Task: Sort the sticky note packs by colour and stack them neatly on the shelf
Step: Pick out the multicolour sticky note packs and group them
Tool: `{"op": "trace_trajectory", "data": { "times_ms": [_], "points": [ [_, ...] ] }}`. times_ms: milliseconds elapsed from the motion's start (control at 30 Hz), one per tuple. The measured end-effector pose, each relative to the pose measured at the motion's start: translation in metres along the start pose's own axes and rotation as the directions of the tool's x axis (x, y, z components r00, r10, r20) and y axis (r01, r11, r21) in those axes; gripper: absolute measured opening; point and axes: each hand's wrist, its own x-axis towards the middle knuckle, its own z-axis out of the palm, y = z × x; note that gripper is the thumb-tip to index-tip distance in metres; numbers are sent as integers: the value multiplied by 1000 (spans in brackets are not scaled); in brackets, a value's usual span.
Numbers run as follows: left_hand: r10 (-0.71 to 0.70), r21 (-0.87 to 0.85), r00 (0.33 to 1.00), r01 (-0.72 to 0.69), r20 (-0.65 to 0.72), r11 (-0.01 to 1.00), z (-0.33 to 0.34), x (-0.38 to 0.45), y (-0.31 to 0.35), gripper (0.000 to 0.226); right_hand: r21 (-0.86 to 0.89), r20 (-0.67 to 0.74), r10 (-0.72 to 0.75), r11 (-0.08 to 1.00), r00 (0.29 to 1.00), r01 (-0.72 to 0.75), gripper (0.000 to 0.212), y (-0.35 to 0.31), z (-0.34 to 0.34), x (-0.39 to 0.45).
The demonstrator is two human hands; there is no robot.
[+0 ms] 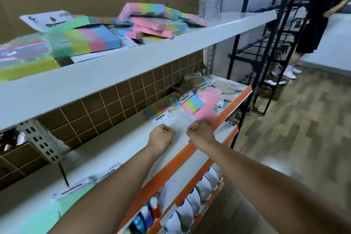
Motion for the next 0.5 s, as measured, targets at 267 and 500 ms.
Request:
{"op": "trace_trajectory", "data": {
  "times_ms": [267,500],
  "points": [
    [-96,0,987,97,-125,995,37,45,26,11,-46,150,-87,994,985,94,10,5,-28,80],
    [-226,-47,936,222,-270,974,67,70,37,17,-147,283,-183,962,942,231,20,12,-42,130]
  ]
}}
